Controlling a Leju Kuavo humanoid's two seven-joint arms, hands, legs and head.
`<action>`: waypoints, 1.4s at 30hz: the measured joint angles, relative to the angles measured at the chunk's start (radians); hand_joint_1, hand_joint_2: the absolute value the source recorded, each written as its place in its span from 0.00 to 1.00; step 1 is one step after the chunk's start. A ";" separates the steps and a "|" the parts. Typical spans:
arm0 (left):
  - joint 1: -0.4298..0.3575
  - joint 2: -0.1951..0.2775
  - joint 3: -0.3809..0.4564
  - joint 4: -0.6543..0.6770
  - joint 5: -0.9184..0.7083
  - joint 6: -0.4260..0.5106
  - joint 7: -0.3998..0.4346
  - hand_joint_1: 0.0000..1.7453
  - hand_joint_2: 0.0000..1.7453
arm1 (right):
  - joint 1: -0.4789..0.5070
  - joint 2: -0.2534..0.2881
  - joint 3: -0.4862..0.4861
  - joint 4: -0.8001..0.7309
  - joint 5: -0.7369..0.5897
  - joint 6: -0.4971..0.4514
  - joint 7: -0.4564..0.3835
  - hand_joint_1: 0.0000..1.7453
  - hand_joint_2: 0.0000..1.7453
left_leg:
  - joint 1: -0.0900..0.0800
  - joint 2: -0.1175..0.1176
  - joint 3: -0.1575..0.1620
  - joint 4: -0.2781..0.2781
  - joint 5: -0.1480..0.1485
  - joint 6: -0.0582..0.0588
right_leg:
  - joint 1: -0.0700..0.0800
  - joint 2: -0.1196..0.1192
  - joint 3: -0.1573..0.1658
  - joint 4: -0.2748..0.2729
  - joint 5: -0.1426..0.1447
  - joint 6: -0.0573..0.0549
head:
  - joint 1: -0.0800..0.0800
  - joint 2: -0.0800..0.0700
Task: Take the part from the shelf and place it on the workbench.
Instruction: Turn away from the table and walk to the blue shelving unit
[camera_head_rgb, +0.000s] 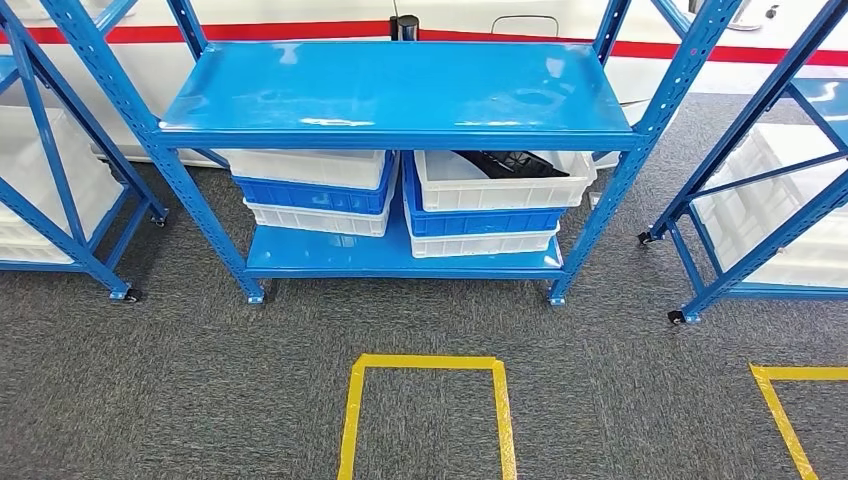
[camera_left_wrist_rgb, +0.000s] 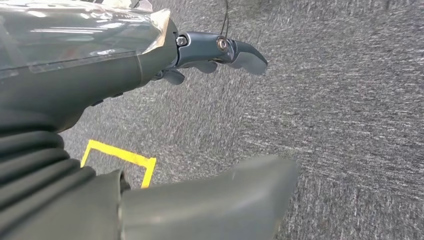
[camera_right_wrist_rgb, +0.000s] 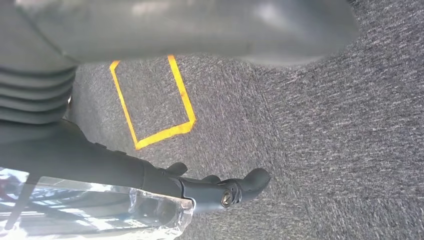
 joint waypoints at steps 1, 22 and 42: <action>0.000 0.000 0.004 0.000 0.003 -0.001 -0.002 0.00 1.00 | 0.000 0.000 0.000 0.000 0.001 0.000 0.000 0.00 0.50 | 0.001 0.000 0.000 0.000 0.000 0.000 | 0.000 0.000 0.000 0.000 0.000 0.000 | 0.000 0.000; 0.065 0.067 -0.310 -0.052 0.317 -0.166 0.051 0.00 0.00 | 0.059 -0.050 0.021 -0.053 -0.143 0.225 -0.060 0.00 0.00 | 0.009 0.000 0.000 0.000 0.001 0.000 | 0.006 0.000 0.000 0.000 0.000 -0.001 | 0.000 0.000; 0.166 0.152 -0.824 -0.142 0.691 -0.400 0.095 0.00 0.00 | 0.144 -0.108 0.050 -0.154 -0.329 0.502 -0.140 0.00 0.00 | 0.009 0.000 -0.002 0.000 -0.001 -0.001 | 0.006 0.000 -0.010 0.000 -0.001 -0.001 | 0.000 0.000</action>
